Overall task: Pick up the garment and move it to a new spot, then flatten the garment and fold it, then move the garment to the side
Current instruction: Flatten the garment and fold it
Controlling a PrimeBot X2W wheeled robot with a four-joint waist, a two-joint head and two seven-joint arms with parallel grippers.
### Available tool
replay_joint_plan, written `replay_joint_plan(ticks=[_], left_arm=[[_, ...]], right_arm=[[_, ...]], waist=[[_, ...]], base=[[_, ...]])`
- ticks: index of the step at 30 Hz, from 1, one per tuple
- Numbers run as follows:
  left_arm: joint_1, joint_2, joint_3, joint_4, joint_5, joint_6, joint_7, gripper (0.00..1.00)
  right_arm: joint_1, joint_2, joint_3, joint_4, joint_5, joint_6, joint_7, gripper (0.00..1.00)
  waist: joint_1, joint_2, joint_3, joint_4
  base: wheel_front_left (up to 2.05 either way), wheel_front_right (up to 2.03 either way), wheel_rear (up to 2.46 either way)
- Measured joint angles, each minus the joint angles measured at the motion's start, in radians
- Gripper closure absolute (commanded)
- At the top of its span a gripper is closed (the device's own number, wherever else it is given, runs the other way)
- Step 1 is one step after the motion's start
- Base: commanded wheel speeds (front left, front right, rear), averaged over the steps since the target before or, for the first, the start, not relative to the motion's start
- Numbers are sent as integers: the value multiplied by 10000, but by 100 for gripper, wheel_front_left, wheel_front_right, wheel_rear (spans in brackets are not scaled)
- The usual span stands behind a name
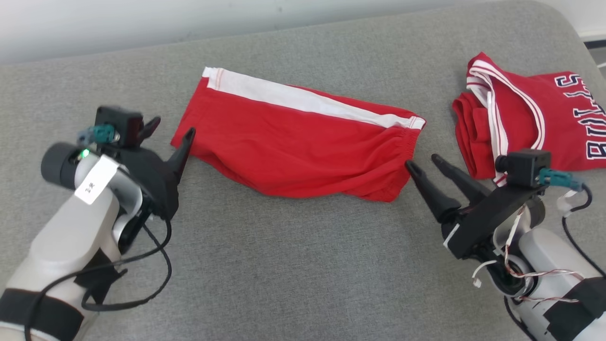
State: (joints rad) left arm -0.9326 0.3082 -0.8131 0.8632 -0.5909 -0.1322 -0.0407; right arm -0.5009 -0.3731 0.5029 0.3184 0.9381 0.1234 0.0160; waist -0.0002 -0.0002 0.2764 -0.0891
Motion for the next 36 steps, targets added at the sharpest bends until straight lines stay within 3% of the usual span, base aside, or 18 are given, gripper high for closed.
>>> replay_joint_plan(ticks=[6,20,31,32,33,34,35,36], left_arm=[[245,-113,253,54,-502,0,-150,0],[-61,-571,240,715,-784,0,-65,0],[-460,-1016,351,1471,-1101,0,136,0],[-578,-1018,232,1563,-959,2,138,0],[-645,-1045,251,1661,-945,86,140,0],[-685,-1053,186,1768,-899,188,138,0],[-764,-1057,194,1864,-721,155,128,0],[-764,-1147,380,1939,-863,190,127,0]], right_arm=[[46,219,98,10,-73,-19,-173,0],[56,631,364,148,-433,-608,-345,0],[-20,940,433,410,-600,-631,-579,0],[-19,934,435,416,-600,-631,-602,22],[-32,941,447,441,-606,-629,-604,51],[-50,949,470,468,-616,-629,-604,51],[-71,984,493,516,-617,-621,-617,100],[-77,989,497,545,-617,-619,-619,100]], waist=[[0,0,-15,71],[2,1,619,36],[2,3,1135,-27],[3,3,1156,-14],[3,2,1175,3],[2,2,1192,18],[3,2,1217,36],[2,2,1228,45]], base=[[0,0,0],[0,0,0],[0,0,0],[0,0,0],[0,0,0],[0,0,0],[0,0,0],[0,0,0]])
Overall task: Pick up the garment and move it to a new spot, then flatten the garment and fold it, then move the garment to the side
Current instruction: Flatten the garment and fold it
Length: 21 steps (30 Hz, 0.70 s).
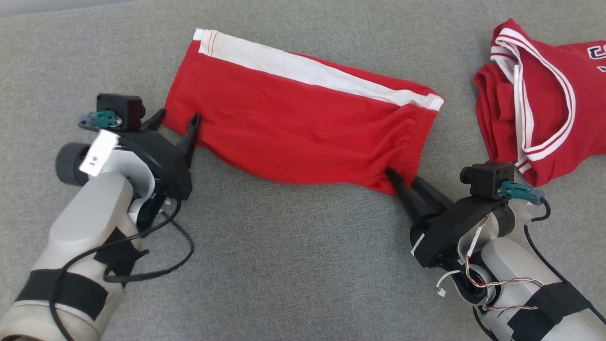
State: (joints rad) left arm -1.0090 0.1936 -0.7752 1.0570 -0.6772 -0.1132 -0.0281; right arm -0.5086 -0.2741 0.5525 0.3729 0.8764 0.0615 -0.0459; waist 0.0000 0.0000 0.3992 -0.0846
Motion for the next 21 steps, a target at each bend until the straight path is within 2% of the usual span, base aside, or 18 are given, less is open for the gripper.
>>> replay_joint_plan(ticks=[1,2,3,4,21], left_arm=[[-1,-98,115,73,-209,50,0,15],[-6,-127,104,125,-236,71,-36,60],[-19,-123,94,180,-230,69,-71,98],[-23,-125,63,226,-217,69,-77,100],[233,-500,111,907,-295,-15,-619,100]], right_arm=[[-1,0,0,40,-2,0,-36,100],[-16,0,12,90,-13,2,-71,100],[-46,0,21,115,-15,2,-71,100],[-87,0,35,136,-21,2,-73,100],[-129,-27,50,786,-61,270,-268,100]], waist=[[0,0,12,15],[0,0,21,32],[0,0,29,43],[0,0,32,51],[1,0,-348,220]], base=[[0,0,0],[0,0,0],[0,0,0],[0,0,0],[0,0,0]])
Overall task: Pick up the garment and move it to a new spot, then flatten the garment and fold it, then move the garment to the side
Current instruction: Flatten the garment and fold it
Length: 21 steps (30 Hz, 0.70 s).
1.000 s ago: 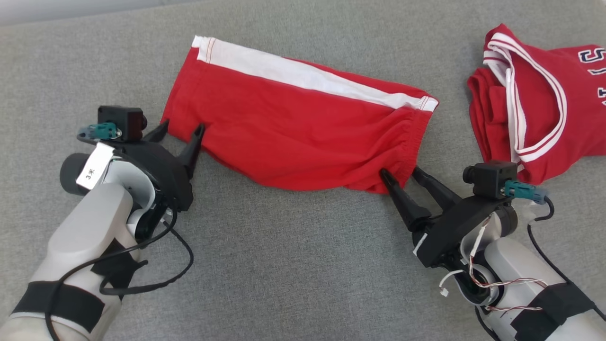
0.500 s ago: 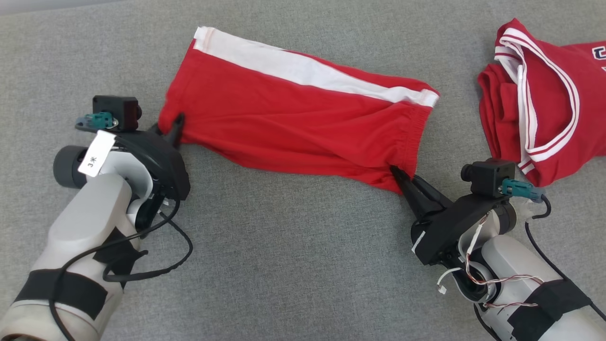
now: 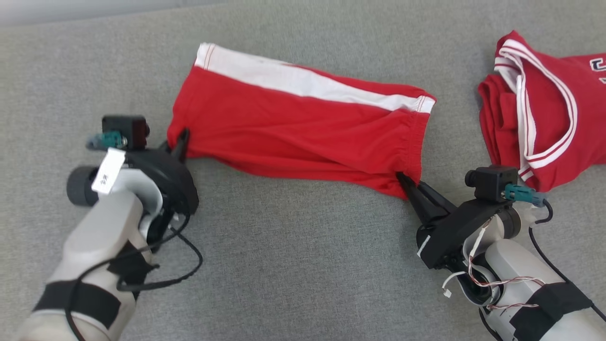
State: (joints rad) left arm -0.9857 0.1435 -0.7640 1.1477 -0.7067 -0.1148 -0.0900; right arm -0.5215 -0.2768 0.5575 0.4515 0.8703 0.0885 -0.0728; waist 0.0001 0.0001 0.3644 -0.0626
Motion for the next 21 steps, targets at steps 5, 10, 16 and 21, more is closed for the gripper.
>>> replay_joint_plan(ticks=[5,10,16,21], left_arm=[[475,-165,-15,107,-109,-6,-301,100],[1134,-382,-167,276,-113,-88,-579,100],[1990,-571,-249,395,-159,-92,-878,100],[2704,-711,-297,522,-174,-98,-1035,100]], right_arm=[[223,-119,17,209,173,125,-75,100],[694,-330,169,560,389,267,-63,100],[1240,-556,474,713,568,334,44,100],[1686,-648,706,805,709,349,171,100]], waist=[[-1,0,-351,52],[-1,-1,-833,168],[-2,-1,-1531,434],[-2,-1,-2156,774]], base=[[0,0,0],[0,0,0],[0,0,0],[0,0,0]])
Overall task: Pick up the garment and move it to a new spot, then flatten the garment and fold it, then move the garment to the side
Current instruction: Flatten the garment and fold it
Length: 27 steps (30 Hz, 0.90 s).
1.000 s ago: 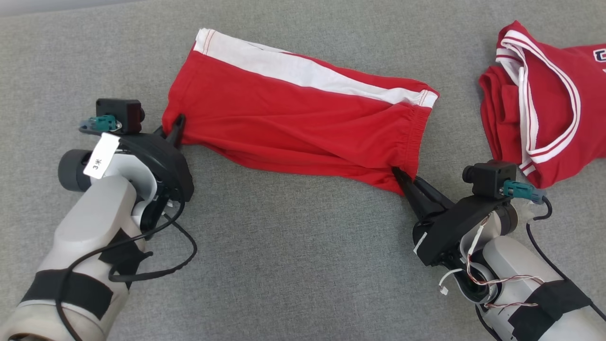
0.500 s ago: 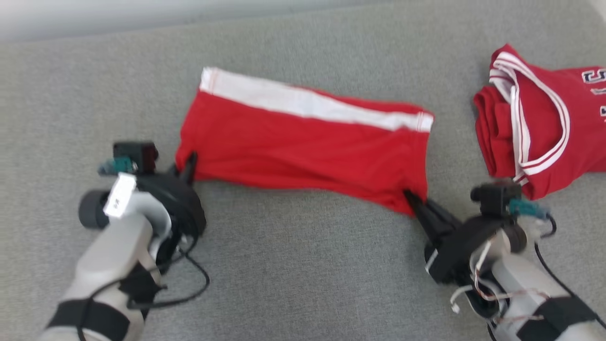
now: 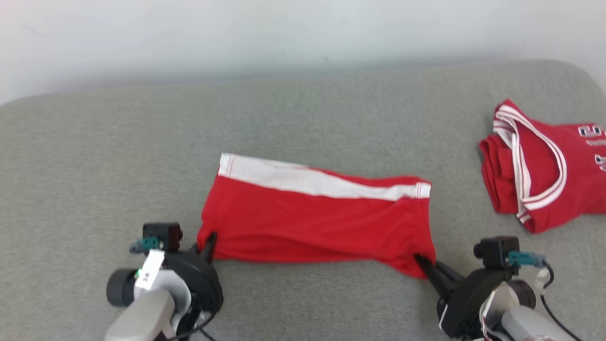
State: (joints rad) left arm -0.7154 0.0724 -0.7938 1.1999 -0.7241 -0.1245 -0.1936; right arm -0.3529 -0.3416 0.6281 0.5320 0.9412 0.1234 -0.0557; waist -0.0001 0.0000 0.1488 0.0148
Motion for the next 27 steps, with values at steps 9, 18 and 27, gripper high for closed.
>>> replay_joint_plan(ticks=[9,18,27], left_arm=[[881,-50,-136,94,-40,-2,-100,100],[1221,92,-345,117,21,-2,-184,100],[1632,251,-251,128,-65,-4,-286,100]], right_arm=[[691,-198,416,-140,324,2,261,100],[822,-395,788,-357,441,13,485,100],[772,-222,1101,-251,520,13,991,100]], waist=[[0,0,-835,811],[0,0,-1517,1727],[1,0,-1853,2105]], base=[[0,0,0],[0,0,0],[0,0,0]])
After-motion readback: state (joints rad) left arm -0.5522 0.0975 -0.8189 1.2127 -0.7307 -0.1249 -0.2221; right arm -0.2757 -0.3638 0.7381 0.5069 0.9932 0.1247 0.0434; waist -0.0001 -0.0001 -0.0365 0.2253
